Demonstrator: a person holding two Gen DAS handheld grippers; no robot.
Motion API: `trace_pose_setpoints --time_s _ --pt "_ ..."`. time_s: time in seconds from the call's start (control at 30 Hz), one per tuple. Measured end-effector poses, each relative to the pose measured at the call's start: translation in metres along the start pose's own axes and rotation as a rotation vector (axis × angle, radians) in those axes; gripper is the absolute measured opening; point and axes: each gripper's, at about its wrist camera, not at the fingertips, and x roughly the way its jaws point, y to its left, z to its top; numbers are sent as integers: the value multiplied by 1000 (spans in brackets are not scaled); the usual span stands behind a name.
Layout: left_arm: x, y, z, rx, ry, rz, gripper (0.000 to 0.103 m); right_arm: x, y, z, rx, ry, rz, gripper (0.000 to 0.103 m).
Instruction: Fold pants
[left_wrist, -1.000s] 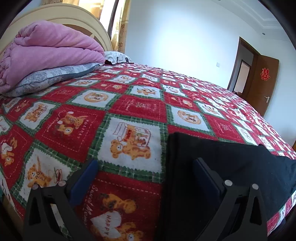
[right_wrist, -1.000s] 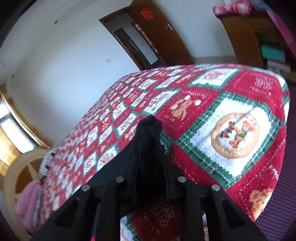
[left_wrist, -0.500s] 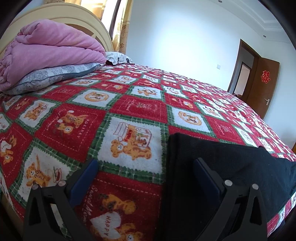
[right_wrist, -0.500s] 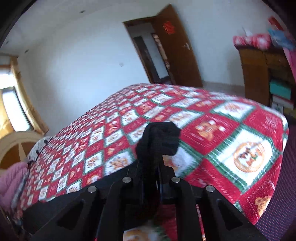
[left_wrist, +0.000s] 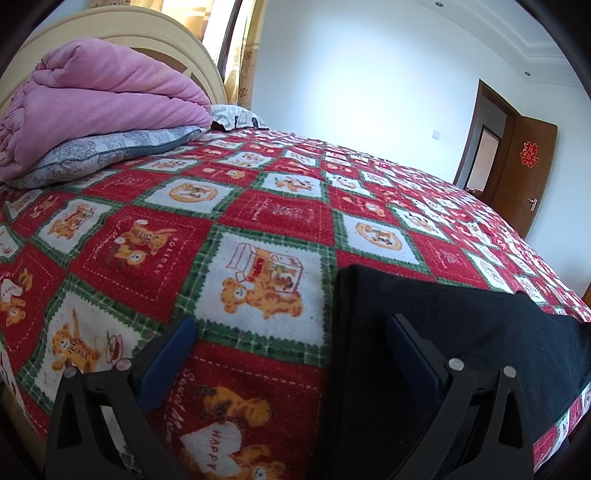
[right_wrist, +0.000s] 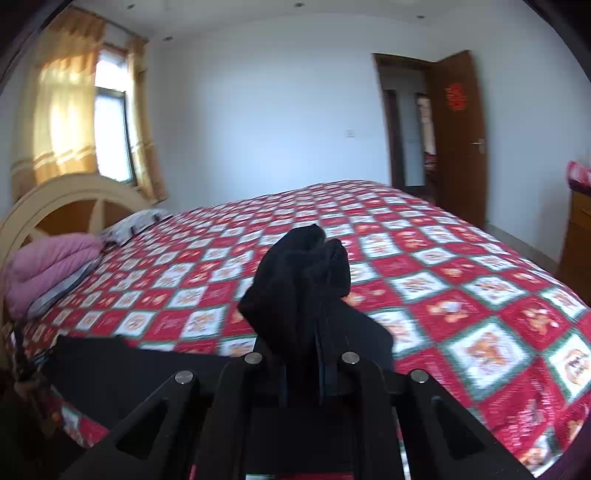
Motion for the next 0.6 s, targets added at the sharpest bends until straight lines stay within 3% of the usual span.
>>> trace_pose_setpoints --time_s 0.3,0.6 --pt "-1 0 -1 0 -1 0 103 27 65 -18 -122 65 64 11" --pt "-1 1 -1 -1 -2 -1 103 39 97 -41 -193 105 97 11"
